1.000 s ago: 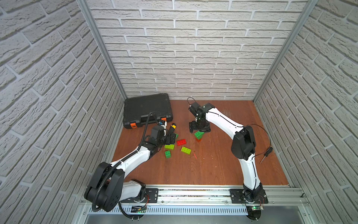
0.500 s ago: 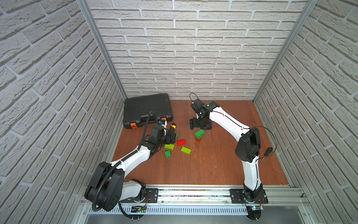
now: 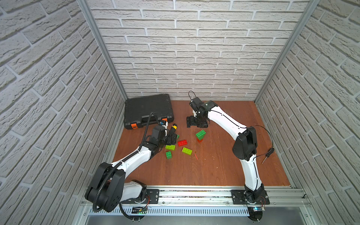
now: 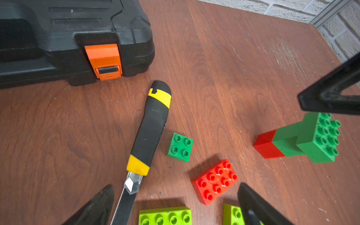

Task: Assemble a spoon with lego
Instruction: Adjust the lego brick at the center of the board.

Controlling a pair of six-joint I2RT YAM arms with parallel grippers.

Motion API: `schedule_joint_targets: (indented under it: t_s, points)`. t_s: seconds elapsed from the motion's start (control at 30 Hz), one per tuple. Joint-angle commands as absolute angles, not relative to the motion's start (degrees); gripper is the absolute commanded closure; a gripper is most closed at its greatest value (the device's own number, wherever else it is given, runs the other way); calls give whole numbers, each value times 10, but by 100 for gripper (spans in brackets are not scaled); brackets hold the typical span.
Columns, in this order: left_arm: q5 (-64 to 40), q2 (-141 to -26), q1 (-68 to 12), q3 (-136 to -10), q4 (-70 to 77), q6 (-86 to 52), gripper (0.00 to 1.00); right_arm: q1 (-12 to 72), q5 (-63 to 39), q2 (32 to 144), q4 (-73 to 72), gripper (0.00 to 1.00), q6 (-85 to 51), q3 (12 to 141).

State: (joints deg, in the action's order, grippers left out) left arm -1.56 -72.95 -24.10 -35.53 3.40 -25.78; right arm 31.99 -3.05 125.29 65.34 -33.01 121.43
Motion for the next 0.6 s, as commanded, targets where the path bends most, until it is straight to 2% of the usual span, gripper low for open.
schedule_joint_targets:
  t_s: [0.0, 0.57]
  points:
    - [-15, -733, -237, -365, 40, -262, 2, 317, -29, 1267, 656, 8, -321, 1224]
    - [-17, -735, -236, -366, 38, -261, 2, 315, 18, 1268, 695, 8, -336, 1221]
